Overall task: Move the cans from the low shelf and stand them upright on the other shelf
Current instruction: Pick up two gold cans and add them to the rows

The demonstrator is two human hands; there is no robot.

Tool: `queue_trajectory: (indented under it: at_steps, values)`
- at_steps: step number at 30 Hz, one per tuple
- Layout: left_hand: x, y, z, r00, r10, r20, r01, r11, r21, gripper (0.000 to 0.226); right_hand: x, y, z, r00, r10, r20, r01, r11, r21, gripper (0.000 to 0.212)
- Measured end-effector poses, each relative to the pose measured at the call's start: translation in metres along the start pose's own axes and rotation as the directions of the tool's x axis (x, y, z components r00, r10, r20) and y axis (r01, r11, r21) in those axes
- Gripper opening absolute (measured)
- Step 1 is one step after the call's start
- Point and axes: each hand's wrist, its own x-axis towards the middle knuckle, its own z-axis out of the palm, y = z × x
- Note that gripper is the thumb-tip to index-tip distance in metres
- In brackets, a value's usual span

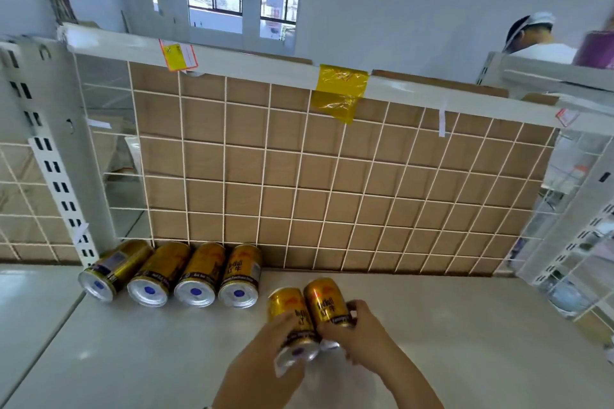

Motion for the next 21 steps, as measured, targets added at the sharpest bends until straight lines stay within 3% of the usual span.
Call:
queue_trajectory:
  at_steps: [3,5,8,12,14,16,19,21]
  values:
    - [-0.002,-0.005,-0.01,0.964,-0.227,-0.138,0.193,0.956,-0.221,0.043,-0.01,0.007,-0.007,0.997,-0.005,0.082,0.007,1.0,-0.026,0.073]
    - [0.01,-0.004,-0.008,0.914,-0.405,-0.037,0.369,0.865,-0.341,0.051,-0.009,0.006,-0.007,0.996,-0.024,0.089,0.033,0.995,-0.094,0.075]
    - [0.023,0.004,0.001,0.869,-0.484,0.108,0.488,0.798,-0.352,0.059,-0.009,0.0,-0.001,0.996,-0.053,0.078,0.063,0.989,-0.134,0.068]
    - [0.024,0.005,0.004,0.859,-0.502,0.096,0.502,0.794,-0.343,0.059,-0.009,0.0,0.003,0.997,-0.01,0.074,0.011,1.0,-0.005,0.053]
    - [0.017,0.004,0.0,0.86,-0.497,0.117,0.484,0.721,-0.496,0.063,-0.013,0.001,0.004,0.987,0.019,0.16,-0.042,0.989,0.141,0.071]
    - [0.011,0.0,-0.001,0.872,-0.467,0.149,0.442,0.617,-0.651,0.086,-0.016,0.002,0.005,0.978,-0.002,0.208,-0.045,0.975,0.217,0.079]
    - [-0.003,-0.003,-0.002,0.883,-0.445,0.146,0.371,0.473,-0.799,0.095,-0.02,0.0,0.007,0.97,-0.075,0.233,0.019,0.973,0.23,0.069]
    - [-0.013,-0.005,-0.004,0.885,-0.453,0.108,0.327,0.44,-0.836,0.095,-0.024,-0.006,0.01,0.957,-0.121,0.262,0.064,0.974,0.217,0.066]
